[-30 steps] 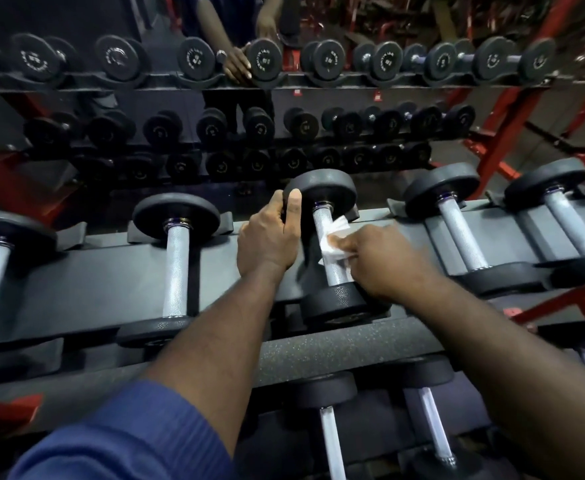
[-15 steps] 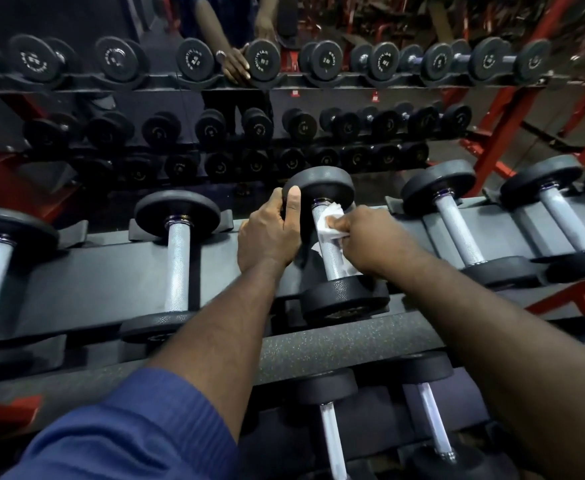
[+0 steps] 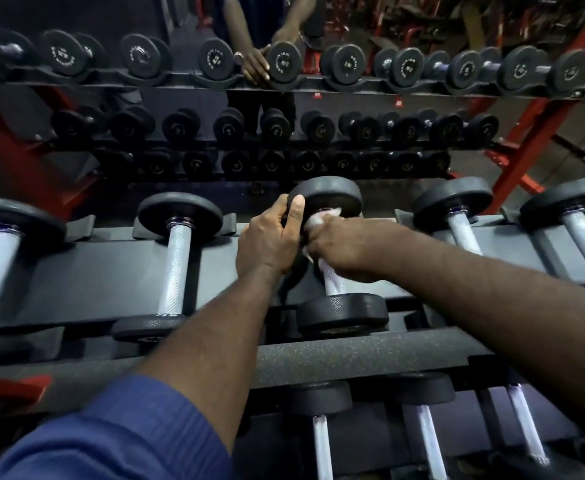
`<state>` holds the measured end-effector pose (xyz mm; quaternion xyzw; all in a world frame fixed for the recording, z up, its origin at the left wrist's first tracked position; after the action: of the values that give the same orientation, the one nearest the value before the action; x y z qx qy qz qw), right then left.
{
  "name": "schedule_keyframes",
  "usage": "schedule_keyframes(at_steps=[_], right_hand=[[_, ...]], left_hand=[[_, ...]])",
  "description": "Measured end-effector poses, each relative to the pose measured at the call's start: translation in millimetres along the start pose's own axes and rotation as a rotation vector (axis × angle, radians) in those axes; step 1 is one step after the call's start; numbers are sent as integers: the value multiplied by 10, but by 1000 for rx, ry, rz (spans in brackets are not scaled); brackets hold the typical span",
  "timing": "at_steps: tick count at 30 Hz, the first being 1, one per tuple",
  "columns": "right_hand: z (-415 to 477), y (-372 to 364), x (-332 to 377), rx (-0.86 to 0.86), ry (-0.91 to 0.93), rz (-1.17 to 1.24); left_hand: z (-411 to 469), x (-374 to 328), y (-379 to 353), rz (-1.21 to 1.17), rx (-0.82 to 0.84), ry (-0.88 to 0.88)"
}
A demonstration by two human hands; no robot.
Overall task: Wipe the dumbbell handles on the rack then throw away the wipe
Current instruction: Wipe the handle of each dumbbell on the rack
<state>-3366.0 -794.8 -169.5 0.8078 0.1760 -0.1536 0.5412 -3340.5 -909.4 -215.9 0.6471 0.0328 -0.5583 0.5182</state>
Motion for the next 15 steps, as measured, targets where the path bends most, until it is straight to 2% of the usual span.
schedule_keyframes(at_steps=[3,4,6,8,10,12,14,15], right_hand=[[-71,7,306,354,187,-8],[-69,31,306,387,224,31],[3,48,107,276,194,40],[58,94,-130,83,80,-102],[35,3,-73,185,102,-145],[-26,-8,166,322,215,-26],[-29,16,192,235,275,28],[2,38,59,127,220,16]], left_hand=[[19,46,-32,-8,3,18],[24,61,-35,-8,-4,25],[28,51,-35,-6,-15,19],[24,30,-26,-11,-21,12],[20,22,-22,-7,-29,22],[21,34,-28,6,-38,27],[24,40,-35,14,-46,27],[27,41,-37,21,-49,23]])
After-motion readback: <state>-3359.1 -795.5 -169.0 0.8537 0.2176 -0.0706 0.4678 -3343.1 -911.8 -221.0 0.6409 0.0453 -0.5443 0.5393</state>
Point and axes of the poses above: each hand's wrist, its own z-axis towards the middle knuckle, its own y-axis out of the back of the hand, x = y × z, the point moved 7 cm from there along z, towards the middle knuckle, and after that the axes turned 1 degree about z, right-handed, at the moved point
